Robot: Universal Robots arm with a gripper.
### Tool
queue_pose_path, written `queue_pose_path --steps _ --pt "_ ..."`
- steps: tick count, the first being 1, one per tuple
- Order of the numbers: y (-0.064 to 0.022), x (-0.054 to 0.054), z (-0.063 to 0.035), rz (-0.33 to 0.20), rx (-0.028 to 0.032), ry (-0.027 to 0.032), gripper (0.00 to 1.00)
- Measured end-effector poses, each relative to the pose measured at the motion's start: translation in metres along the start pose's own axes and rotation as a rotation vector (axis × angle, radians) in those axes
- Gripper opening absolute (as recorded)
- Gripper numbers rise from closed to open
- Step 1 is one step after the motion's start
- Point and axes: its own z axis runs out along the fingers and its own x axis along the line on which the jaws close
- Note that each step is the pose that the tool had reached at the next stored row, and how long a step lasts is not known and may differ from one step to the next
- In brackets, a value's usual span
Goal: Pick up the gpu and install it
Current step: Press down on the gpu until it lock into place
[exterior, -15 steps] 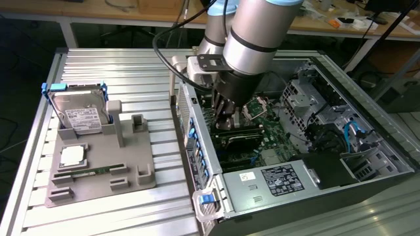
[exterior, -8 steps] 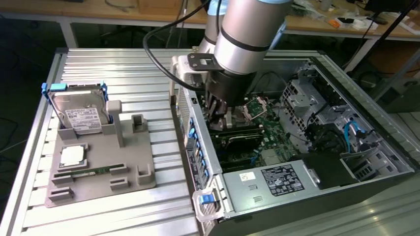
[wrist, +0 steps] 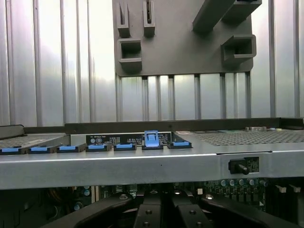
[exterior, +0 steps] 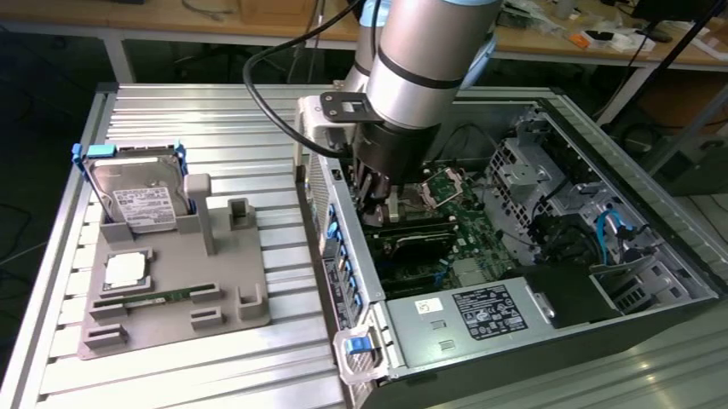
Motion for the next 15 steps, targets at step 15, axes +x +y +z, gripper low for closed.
queue_pose_path --steps 15 --pt "0.0013 -0.0003 -0.0019 0.001 0.0008 -0.0006 0.11"
